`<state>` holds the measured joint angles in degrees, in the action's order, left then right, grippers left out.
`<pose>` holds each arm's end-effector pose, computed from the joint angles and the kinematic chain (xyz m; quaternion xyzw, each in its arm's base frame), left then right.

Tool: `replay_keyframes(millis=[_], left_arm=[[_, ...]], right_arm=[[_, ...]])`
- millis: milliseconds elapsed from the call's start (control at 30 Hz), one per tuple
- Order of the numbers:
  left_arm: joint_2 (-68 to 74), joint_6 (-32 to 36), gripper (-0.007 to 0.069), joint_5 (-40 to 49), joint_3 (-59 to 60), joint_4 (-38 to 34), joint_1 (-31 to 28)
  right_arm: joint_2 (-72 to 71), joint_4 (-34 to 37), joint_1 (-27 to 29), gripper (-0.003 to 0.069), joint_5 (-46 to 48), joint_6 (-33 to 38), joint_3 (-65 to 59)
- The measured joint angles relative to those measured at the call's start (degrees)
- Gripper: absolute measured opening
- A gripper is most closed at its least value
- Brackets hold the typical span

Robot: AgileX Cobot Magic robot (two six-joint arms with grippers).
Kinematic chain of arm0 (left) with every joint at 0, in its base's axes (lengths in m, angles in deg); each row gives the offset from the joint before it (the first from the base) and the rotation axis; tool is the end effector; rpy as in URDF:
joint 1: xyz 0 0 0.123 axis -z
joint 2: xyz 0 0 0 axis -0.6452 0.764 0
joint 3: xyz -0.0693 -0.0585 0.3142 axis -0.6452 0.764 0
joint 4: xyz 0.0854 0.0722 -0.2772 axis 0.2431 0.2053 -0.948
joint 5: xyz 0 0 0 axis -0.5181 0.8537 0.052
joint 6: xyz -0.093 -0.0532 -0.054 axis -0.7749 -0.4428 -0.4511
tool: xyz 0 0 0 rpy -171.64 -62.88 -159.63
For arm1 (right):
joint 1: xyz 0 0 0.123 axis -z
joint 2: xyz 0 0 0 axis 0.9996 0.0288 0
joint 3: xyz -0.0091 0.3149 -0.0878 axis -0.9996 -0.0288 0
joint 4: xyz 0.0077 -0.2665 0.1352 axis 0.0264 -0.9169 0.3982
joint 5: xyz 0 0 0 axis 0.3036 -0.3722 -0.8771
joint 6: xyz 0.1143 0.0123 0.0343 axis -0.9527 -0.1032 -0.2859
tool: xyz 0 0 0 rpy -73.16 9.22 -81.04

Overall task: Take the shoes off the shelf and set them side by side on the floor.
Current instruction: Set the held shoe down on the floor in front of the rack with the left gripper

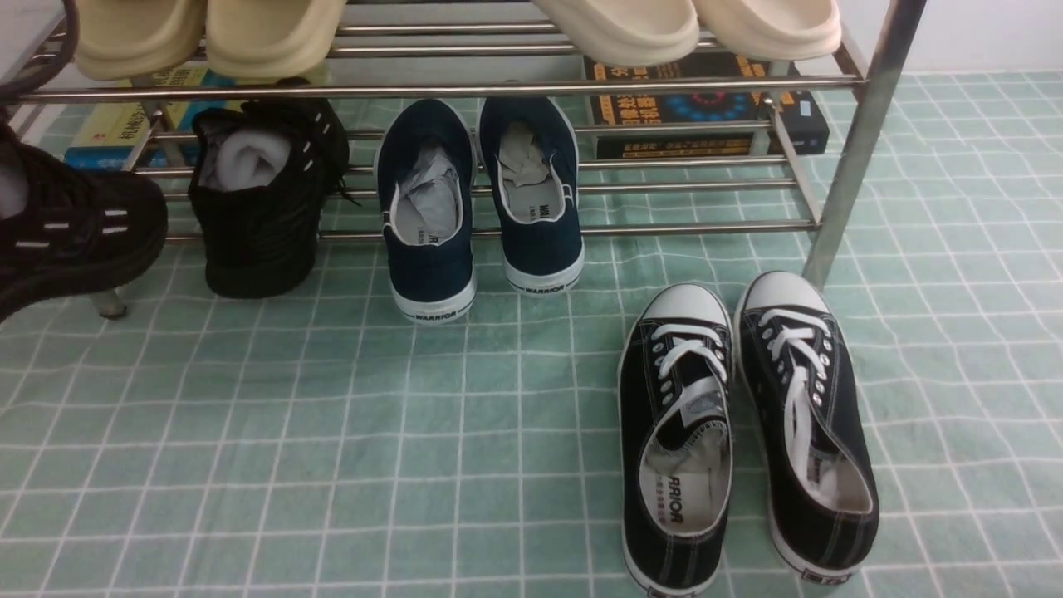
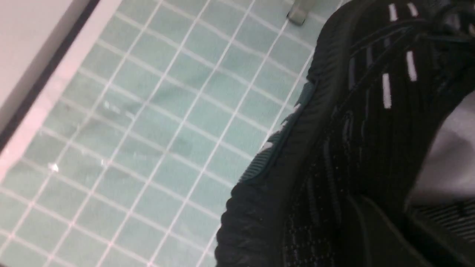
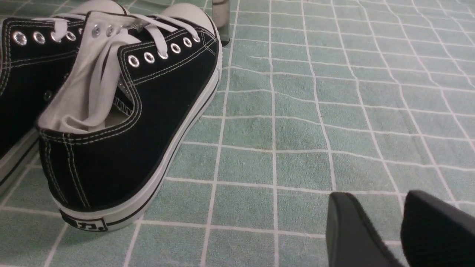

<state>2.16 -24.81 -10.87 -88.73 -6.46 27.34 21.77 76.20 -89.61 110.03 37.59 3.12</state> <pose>0.2643 0.0663 0.4367 -0.2466 0.9223 0.0144 0.2974 0.0849 0.0045 0.1646 -0.0240 0.8072 0.0088 0.5897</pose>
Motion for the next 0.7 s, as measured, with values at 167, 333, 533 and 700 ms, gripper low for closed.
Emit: replay_keyframes(millis=[167, 333, 533, 700], left_arm=[[-4.5, -6.2, 0.0017, -7.1, 12.5, 2.1, 0.0], [-6.8, -11.6, 0.0017, -15.5, 23.0, 4.1, 0.0], [-7.1, -14.0, 0.0017, -25.7, 33.5, 4.2, 0.0], [-7.1, -14.5, 0.0017, -28.3, 34.8, 4.0, 0.0]], right_arm=[[0.0, 0.0, 0.0, 0.0237, 0.0, 0.0, 0.0], [0.0, 0.0, 0.0, 0.0237, 0.0, 0.0, 0.0], [0.0, 0.0, 0.0, 0.0237, 0.0, 0.0, 0.0], [0.0, 0.0, 0.0, 0.0237, 0.0, 0.0, 0.0]])
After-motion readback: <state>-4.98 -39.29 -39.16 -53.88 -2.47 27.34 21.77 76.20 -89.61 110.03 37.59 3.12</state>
